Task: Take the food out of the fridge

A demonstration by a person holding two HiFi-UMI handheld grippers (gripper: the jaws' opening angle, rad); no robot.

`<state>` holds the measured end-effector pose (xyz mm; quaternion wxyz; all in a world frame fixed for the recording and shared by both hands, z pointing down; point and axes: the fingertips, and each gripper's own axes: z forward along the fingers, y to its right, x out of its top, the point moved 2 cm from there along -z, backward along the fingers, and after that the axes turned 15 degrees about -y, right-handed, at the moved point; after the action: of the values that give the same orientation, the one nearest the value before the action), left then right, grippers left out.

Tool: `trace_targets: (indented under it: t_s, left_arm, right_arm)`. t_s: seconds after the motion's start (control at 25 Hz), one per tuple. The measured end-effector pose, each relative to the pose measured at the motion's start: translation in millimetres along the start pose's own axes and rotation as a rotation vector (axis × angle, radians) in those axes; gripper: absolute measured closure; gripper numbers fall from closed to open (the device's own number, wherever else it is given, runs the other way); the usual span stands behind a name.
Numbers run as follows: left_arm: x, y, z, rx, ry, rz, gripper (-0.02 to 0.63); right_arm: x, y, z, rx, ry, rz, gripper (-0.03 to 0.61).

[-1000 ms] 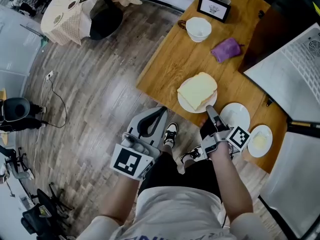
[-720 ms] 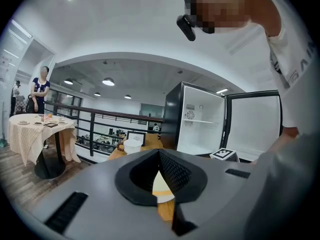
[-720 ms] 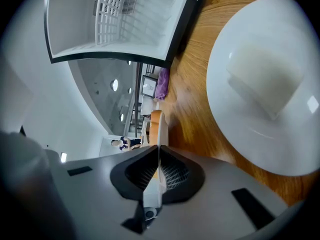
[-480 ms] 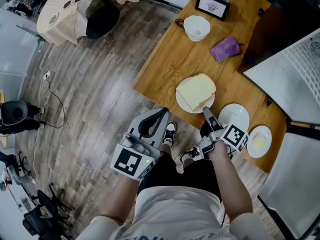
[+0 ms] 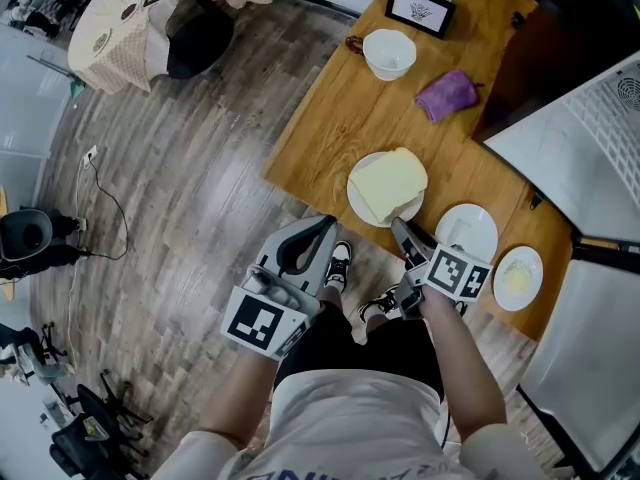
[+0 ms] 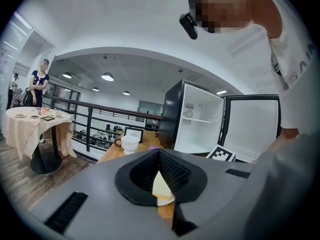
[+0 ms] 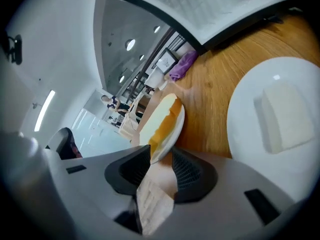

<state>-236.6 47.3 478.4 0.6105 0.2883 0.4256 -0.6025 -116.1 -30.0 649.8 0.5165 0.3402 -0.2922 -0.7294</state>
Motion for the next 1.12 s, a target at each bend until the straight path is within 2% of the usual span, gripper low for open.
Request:
trace_targets:
  t_s: [0.4,0.76,0.88,1.04,1.12]
  left_arm:
    - [7.5,-1.9,-1.3,-0.011,0.02,-0.006,0.606]
    - [13.6,-6.0,-1.2,-0.015,0.023,-0.002,0.606]
    - [17.0,-8.4,-0.7,-0.013,0.022,0.001,0.606]
    - [24.5,-7.6,0.9,-0.018,0.022,0.013,0.606]
    - [31.3,-5.7,2.0,-0.026,0.027,0.024,0.606]
  right_arm:
    - [-12.2,0.9,7.4,-0.145,-0.159,-0.235,0.4]
    - [-22.2,6.7,11.0,-0.231,-0.267,-0.303,0.396]
    - [-18.8,2.2,5.7,-0.224,-0.249,-0.3,0.396]
    - [-5.0,-13.7,-17.8,-0.174,-0.137,-0.279,0.4]
    - [3.8,-20.9,-33.9,-0.154,-0.065,-0.26,0.443]
